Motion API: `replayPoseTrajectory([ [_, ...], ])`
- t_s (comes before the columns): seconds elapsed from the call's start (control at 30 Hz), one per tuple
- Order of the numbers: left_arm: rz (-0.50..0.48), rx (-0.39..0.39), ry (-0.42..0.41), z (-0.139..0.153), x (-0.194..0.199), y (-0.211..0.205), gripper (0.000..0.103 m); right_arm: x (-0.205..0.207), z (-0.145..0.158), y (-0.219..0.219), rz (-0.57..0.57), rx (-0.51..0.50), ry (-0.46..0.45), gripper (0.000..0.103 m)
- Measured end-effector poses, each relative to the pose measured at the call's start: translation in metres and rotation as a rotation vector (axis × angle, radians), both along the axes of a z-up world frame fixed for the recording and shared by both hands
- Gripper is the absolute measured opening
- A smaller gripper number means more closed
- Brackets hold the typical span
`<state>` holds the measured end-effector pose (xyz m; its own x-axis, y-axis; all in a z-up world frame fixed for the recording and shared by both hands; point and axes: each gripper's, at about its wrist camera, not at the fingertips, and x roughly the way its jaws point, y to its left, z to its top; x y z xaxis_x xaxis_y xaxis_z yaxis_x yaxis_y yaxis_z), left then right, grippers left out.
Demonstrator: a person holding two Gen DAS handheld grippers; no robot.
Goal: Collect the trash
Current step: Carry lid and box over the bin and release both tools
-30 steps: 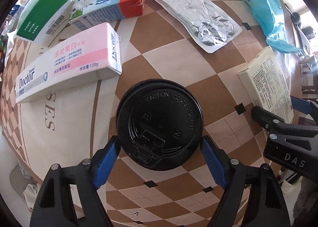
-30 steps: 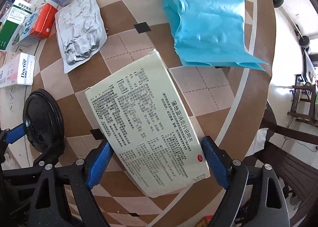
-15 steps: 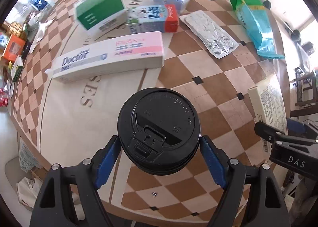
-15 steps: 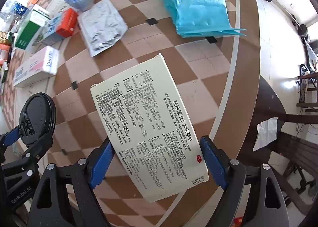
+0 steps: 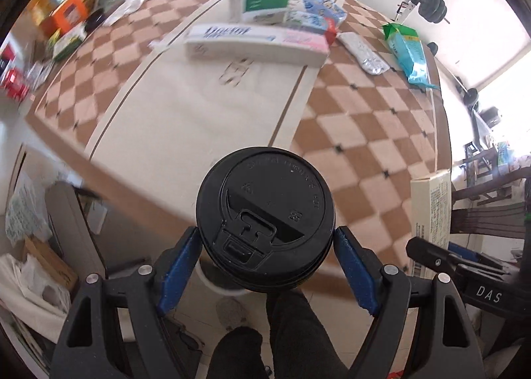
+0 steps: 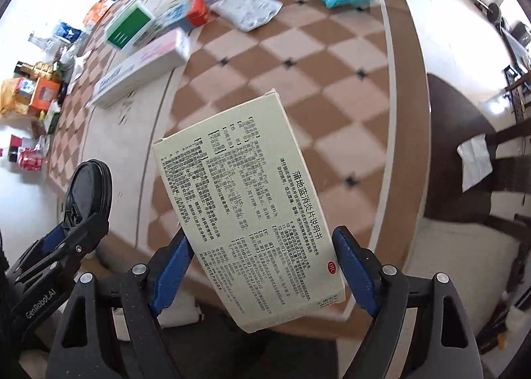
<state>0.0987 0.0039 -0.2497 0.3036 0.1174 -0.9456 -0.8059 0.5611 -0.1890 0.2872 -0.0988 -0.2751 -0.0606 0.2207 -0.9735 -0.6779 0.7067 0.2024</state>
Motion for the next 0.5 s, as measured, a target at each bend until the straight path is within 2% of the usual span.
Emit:
replayPoseTrajectory([
  [0.13,0.040,-0.068,0.022,-0.026,-0.063,-0.021,0.080,-0.063,-0.019,-0.027,0.029,-0.006,0.058,0.084],
  [0.23,0.076,-0.164,0.047,-0.064,-0.101,-0.031,0.080,-0.112,-0.048,-0.043,0.068,-0.043,0.108,0.084],
  [0.37,0.118,-0.256,0.079,-0.128,-0.128,-0.033,0.080,-0.165,-0.107,-0.052,0.138,-0.121,0.176,0.084],
  [0.5,0.150,-0.339,0.090,-0.206,-0.134,-0.026,0.080,-0.192,-0.183,-0.050,0.188,-0.201,0.183,0.084],
])
